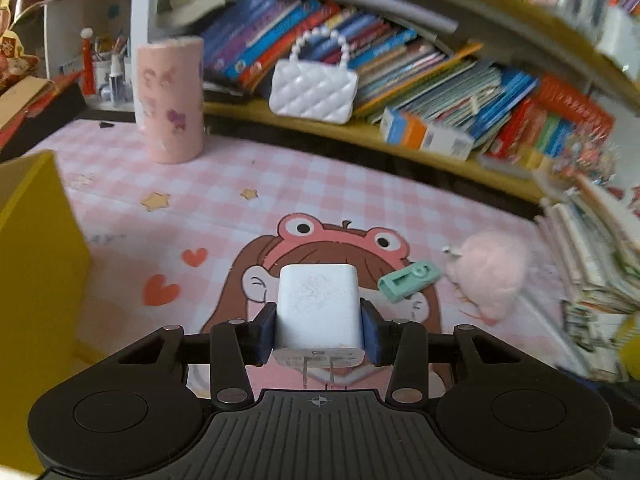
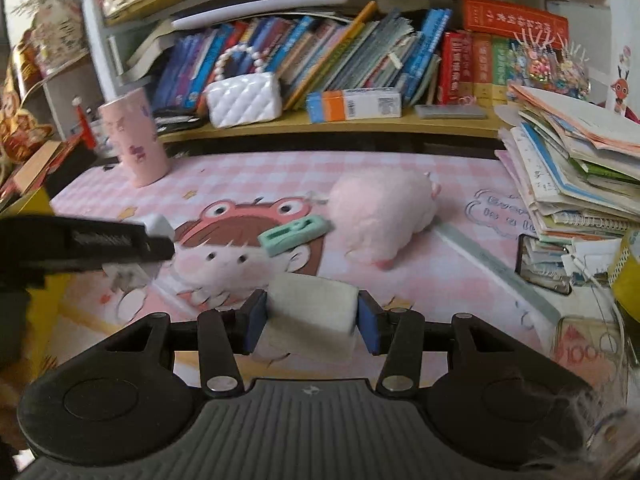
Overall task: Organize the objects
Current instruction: 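Carry the cube and charger with both grippers over the yellow box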
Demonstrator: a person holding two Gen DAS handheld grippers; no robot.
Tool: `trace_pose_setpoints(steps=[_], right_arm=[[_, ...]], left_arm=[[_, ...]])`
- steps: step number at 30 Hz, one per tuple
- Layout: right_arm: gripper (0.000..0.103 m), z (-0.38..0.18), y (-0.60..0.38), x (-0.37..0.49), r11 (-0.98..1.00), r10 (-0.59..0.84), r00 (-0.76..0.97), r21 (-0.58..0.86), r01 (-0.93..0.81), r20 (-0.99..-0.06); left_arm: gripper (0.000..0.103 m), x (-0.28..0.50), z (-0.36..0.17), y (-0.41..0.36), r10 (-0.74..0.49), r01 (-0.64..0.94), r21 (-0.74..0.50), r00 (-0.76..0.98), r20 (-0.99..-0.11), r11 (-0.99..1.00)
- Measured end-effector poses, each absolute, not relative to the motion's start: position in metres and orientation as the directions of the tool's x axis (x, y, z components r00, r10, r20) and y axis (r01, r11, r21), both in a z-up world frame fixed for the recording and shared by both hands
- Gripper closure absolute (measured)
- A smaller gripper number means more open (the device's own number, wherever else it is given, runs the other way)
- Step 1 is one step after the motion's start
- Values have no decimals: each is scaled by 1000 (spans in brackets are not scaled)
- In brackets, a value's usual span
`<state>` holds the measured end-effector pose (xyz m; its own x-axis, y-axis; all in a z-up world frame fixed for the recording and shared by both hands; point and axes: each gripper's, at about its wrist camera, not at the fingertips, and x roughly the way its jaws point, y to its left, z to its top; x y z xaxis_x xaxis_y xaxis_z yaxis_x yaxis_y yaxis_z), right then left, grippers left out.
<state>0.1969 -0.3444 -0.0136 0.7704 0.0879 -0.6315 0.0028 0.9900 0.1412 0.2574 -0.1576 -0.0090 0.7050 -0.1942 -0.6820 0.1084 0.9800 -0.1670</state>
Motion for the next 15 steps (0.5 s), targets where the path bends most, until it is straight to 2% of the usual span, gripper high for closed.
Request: trace_pose_setpoints(steps=[8, 15], right_arm=[[58, -2, -290, 143, 989, 139, 739, 135, -65, -659], [58, 1, -235, 106, 983, 182, 716, 120, -137, -674]], left_arm=[[62, 170, 18, -111, -244, 136, -212, 716, -654, 968], [62, 115, 20, -56, -212, 96, -210, 728, -652, 973]])
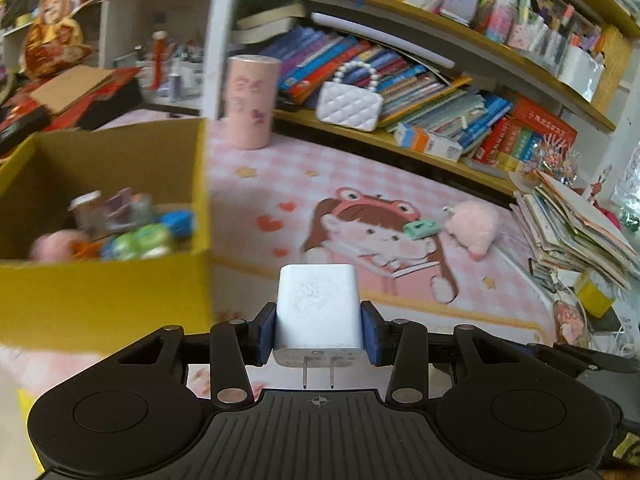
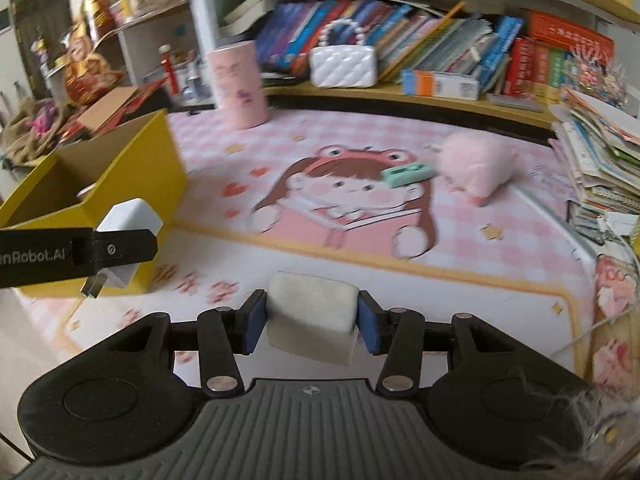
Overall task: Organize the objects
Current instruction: 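Carry the cube and charger with both grippers over the yellow box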
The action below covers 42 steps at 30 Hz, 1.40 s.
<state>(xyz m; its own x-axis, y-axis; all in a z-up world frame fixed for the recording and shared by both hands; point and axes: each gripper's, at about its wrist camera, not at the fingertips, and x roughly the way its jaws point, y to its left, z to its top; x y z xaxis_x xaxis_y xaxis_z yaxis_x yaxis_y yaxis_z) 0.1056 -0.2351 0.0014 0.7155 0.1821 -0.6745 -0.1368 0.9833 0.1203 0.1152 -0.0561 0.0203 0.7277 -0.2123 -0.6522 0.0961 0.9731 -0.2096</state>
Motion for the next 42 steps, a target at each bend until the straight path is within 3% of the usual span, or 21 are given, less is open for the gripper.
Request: trace_pose_setpoints(steps=[21, 35, 42], right_arm=[[58, -1, -59, 12, 931, 332, 643, 130, -341, -690], [58, 14, -26, -6, 931, 325, 678, 99, -351, -659], [58, 41, -33, 24, 950, 290, 782, 65, -306, -552]], left_arm=[[62, -3, 16, 102, -91, -81, -222, 738, -668, 972], [62, -24, 33, 138, -86, -68, -227, 792, -605, 972], [62, 3, 60, 144, -94, -35, -236, 852, -515, 971]])
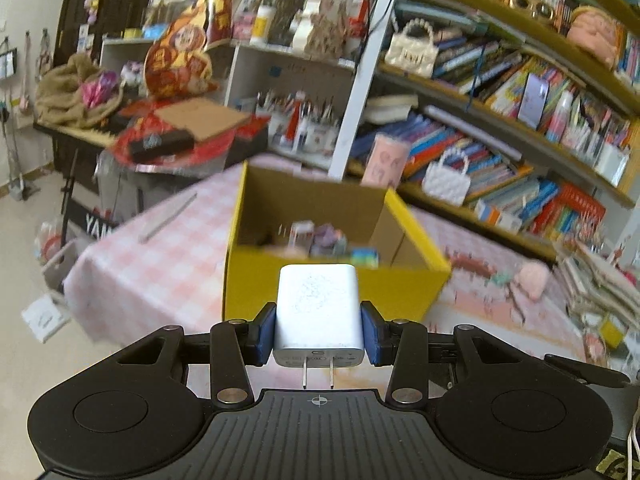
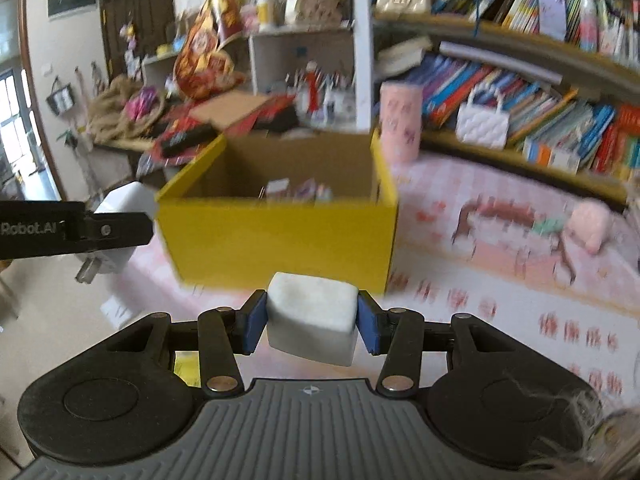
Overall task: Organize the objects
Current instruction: 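Carry the cube and charger with both grippers over the yellow box, then open both grippers to drop the cube and charger into the box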
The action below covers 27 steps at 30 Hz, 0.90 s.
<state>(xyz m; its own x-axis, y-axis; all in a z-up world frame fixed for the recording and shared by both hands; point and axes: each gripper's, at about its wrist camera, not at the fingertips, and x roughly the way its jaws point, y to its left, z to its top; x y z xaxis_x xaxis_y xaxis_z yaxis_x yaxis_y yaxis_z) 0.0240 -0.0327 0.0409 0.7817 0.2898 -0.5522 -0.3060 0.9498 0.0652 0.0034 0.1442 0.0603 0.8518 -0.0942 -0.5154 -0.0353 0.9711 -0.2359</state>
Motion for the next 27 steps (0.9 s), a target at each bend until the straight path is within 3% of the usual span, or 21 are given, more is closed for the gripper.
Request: trace_pose_setpoints(steps=[5, 10, 27], right_arm=[[58, 65, -35, 67, 955, 287, 838, 73, -286, -465], [58, 76, -31, 112, 945, 304, 844, 28, -326, -442], [58, 27, 14, 256, 819, 391, 653, -79, -569, -648]], left_arm=[[62, 36, 79, 144, -60, -54, -227, 882, -467, 972], [62, 73, 79, 142, -31, -80, -212, 881, -473, 974], [62, 175, 25, 126, 107, -165, -33, 769, -630, 986]])
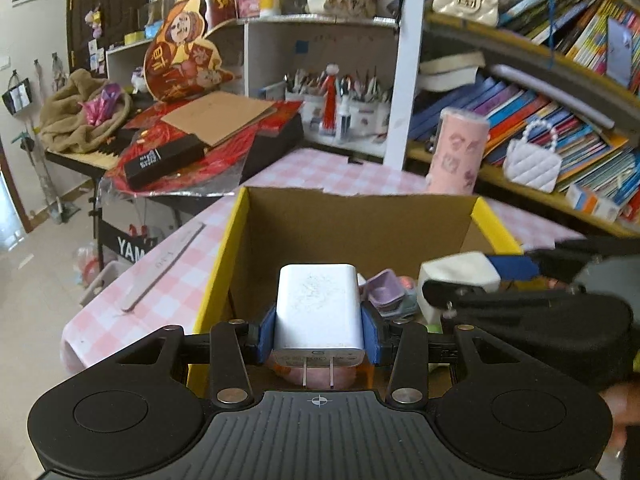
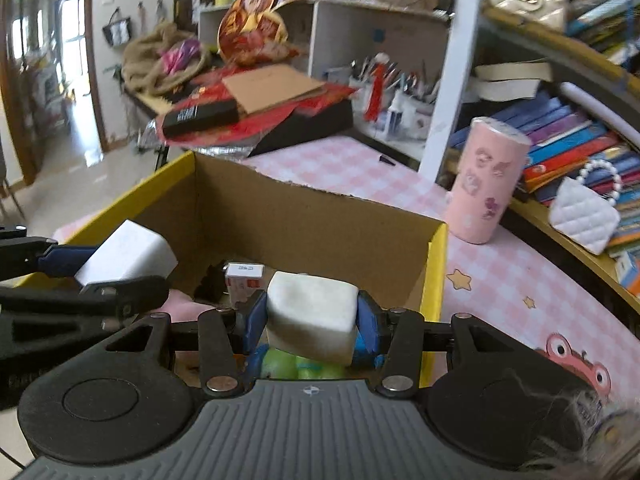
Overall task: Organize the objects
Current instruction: 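Open both grippers to drop the cube and charger into the box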
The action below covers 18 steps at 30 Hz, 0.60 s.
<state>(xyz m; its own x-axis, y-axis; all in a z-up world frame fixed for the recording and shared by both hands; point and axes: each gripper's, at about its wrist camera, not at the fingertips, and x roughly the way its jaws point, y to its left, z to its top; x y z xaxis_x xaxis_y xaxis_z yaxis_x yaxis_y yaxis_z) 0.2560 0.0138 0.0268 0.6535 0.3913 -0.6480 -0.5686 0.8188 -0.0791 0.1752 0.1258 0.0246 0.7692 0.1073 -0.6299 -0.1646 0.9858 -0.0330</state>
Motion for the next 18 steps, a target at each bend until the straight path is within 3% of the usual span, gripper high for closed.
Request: trace_pose_setpoints(steps=[9, 11, 13, 18], right_arm=[[51, 20, 13, 272, 830, 375, 618, -47, -556, -691], [47, 25, 9, 270, 838, 379, 646, -50, -543, -663], [45, 30, 3, 270, 851, 376, 667, -46, -524, -643], [45, 54, -17, 254, 892, 375, 733, 6, -451, -568]], left_arm=[[60, 191, 11, 121, 120, -176, -17, 732, -671, 984], [54, 190, 15, 123, 126, -183, -19, 743, -657, 983], [41, 187, 22, 124, 125, -185, -28, 762, -635, 982], [29, 171, 48, 123, 106, -168, -59, 817, -566, 984]])
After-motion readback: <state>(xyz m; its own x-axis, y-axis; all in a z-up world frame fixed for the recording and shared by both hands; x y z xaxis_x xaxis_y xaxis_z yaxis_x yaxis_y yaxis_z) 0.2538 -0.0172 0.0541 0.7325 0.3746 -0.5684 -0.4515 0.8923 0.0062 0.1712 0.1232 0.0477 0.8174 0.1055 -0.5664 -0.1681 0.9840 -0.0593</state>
